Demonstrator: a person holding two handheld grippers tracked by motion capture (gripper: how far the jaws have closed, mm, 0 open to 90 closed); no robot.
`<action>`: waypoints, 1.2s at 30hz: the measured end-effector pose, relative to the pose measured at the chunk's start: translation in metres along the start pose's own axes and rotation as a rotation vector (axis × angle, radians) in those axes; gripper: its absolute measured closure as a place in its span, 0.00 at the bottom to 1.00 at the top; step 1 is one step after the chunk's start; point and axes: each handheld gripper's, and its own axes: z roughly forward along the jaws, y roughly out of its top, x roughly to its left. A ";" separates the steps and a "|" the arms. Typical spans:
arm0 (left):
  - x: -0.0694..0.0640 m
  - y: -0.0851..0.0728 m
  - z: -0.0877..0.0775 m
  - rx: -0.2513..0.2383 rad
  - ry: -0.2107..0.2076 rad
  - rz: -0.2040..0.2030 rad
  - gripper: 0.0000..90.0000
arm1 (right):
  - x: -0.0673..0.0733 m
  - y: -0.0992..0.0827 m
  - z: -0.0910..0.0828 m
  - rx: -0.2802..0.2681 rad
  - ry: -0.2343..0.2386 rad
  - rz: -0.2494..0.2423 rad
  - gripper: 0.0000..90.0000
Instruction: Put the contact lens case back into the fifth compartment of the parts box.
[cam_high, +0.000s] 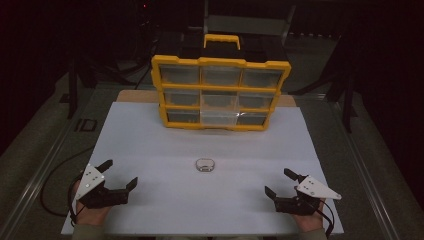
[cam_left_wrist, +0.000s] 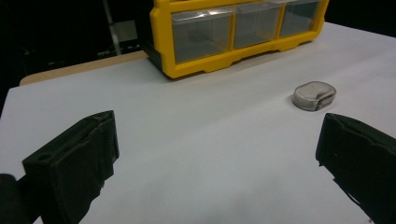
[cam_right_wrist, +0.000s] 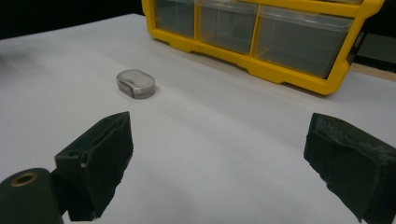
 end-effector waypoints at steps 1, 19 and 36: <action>0.000 0.000 0.000 0.000 0.000 -0.004 0.00 | 0.000 0.000 0.000 0.000 0.000 0.000 0.09; 0.004 0.007 -0.003 0.021 0.012 0.018 0.00 | 0.003 0.000 0.002 0.003 0.021 -0.024 0.09; -0.001 0.039 0.000 0.071 -0.018 0.091 0.00 | 0.005 0.002 0.001 -0.009 0.046 -0.035 0.09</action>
